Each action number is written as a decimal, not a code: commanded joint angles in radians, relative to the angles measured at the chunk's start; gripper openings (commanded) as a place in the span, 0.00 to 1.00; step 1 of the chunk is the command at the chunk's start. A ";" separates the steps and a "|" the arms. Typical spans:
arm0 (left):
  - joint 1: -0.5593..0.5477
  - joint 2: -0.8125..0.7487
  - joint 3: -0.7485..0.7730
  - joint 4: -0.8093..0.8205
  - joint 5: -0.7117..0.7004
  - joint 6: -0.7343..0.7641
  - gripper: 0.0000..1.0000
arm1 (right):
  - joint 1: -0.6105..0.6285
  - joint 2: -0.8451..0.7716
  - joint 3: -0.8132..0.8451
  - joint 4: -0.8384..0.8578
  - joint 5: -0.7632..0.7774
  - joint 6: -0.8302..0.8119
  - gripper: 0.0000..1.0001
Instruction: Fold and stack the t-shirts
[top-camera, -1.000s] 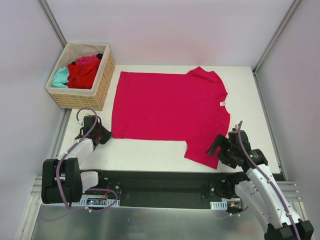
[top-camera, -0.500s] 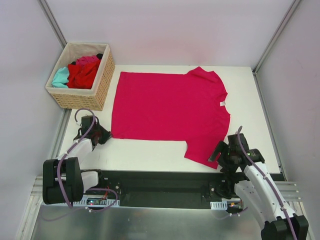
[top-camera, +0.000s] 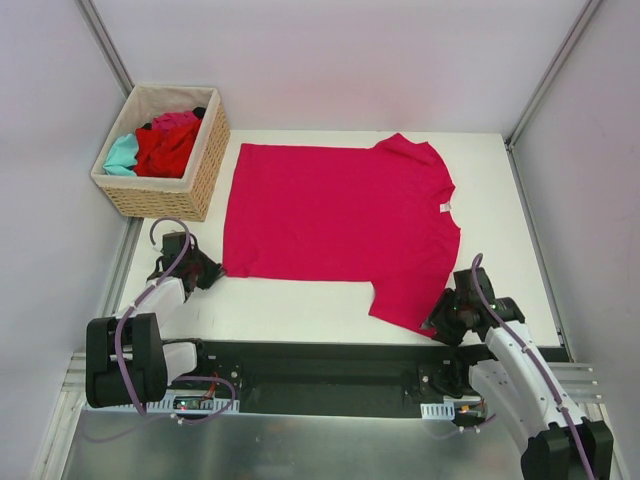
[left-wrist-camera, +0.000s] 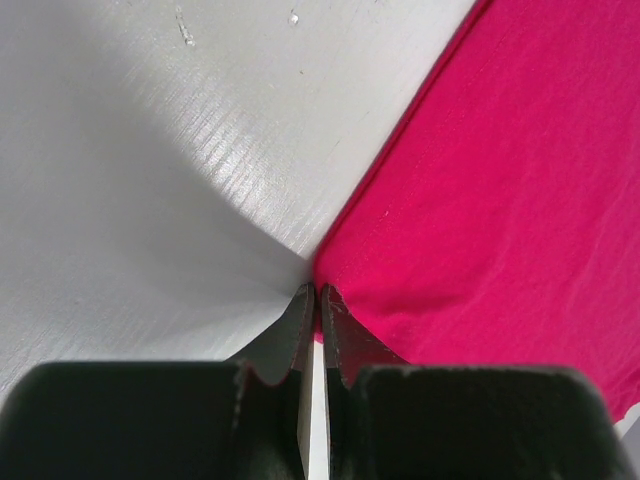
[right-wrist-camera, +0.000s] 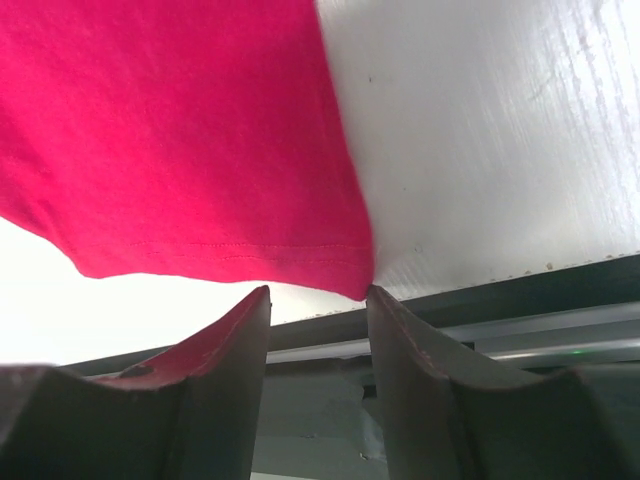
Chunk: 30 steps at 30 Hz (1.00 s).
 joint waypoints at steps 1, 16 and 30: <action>0.010 0.003 -0.008 0.012 0.015 -0.004 0.00 | -0.014 0.004 0.025 0.015 0.005 -0.008 0.46; 0.013 -0.013 -0.005 -0.007 -0.003 -0.001 0.00 | -0.039 0.039 0.020 -0.009 -0.012 -0.060 0.41; 0.021 -0.019 -0.010 -0.010 -0.008 0.005 0.00 | -0.043 0.113 0.039 0.008 0.026 -0.081 0.32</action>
